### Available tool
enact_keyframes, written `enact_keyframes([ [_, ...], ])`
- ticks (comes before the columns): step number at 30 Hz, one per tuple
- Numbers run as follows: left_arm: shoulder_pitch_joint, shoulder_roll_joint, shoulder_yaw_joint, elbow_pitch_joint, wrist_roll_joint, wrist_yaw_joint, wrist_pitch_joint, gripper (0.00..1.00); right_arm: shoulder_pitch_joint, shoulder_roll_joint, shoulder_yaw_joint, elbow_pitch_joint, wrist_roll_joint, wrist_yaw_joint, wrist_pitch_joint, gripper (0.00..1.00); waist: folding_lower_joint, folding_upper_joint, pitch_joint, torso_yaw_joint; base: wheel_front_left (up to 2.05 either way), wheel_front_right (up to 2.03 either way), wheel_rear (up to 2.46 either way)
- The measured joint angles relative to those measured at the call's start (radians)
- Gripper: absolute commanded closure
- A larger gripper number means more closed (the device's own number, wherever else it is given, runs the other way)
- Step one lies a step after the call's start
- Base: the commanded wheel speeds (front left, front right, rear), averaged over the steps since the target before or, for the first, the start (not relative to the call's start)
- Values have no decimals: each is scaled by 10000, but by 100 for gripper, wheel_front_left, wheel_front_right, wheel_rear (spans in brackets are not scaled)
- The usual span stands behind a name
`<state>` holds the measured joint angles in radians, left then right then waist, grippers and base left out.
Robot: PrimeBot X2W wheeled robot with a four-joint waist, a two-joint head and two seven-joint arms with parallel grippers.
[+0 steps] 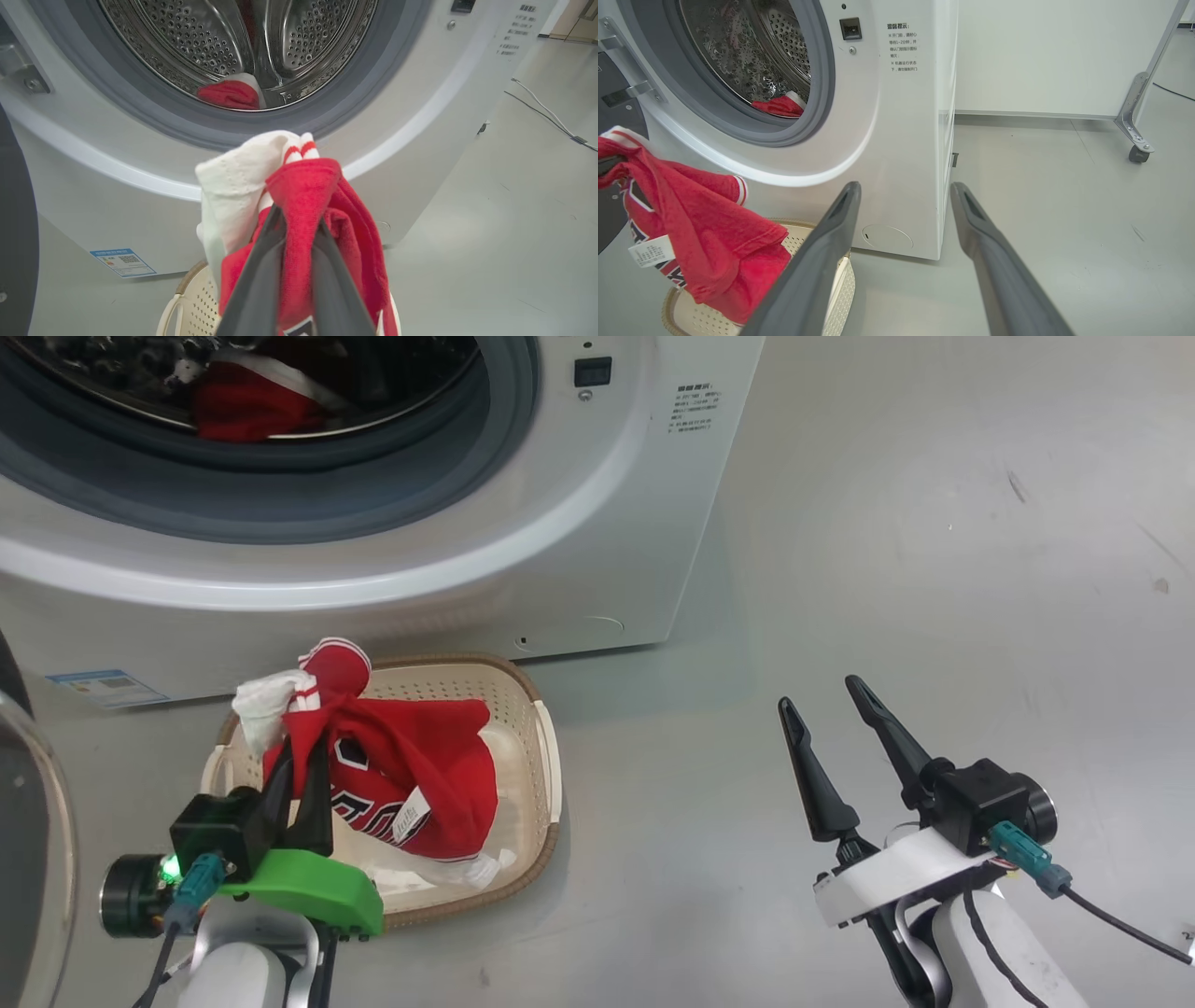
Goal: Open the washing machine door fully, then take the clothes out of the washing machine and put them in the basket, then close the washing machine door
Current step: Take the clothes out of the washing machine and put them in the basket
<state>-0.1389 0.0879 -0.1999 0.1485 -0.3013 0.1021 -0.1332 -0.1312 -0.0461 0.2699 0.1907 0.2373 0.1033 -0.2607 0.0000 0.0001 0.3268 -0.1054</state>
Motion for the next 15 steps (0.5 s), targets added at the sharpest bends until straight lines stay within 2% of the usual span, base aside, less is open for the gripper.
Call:
enact_keyframes([
  [15,-1237,81,322,1818,-389,-38,491,100,-957,-4,328,-671,268,13,-2,0,0,0,1715,-621,0,0,0],
])
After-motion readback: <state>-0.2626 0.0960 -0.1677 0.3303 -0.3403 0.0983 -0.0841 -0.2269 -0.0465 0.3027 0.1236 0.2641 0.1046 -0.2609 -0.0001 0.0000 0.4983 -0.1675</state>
